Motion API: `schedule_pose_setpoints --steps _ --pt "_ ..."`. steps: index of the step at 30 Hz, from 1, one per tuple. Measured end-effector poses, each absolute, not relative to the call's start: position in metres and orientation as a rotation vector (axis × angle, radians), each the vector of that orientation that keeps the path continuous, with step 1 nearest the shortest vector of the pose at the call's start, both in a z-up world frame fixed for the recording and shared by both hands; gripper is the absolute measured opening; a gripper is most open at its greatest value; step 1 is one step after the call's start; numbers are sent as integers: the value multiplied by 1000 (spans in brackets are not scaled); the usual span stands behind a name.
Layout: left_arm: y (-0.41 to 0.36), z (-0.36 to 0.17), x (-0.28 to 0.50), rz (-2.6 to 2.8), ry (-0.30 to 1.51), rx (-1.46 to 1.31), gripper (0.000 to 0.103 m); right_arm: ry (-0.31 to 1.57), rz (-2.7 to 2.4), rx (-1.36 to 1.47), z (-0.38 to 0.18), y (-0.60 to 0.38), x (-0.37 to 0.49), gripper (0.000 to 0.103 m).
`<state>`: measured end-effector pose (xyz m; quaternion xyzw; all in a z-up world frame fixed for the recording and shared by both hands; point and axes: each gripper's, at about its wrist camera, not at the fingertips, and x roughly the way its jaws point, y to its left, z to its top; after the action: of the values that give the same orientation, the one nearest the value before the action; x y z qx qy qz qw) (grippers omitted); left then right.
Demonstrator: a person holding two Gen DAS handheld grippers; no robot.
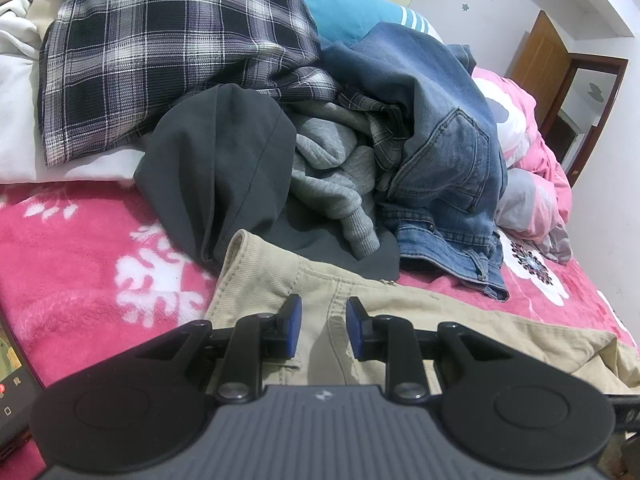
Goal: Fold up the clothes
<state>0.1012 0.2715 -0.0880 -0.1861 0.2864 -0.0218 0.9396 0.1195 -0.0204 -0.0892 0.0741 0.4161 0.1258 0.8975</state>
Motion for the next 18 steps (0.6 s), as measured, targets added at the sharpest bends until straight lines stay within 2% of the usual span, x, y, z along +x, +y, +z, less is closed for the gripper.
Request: schedule_pose_setpoints --steps 5,8,10,13,17,18 --pt "271 -88 101 -44 584 -377 26 832 313 318 -79 -37 120 98" --pt "270 -88 101 -42 583 -375 26 787 372 317 -71 -35 116 77" --pt "270 -88 101 -41 583 -372 26 763 394 263 -67 -29 113 58" --pt "269 -88 102 -40 584 -369 26 747 408 170 -65 -19 112 45" --pt "267 -87 103 -35 588 -355 26 798 376 177 -81 -27 121 44" --pt "267 -87 103 -33 589 -351 26 815 364 187 -85 -31 124 38"
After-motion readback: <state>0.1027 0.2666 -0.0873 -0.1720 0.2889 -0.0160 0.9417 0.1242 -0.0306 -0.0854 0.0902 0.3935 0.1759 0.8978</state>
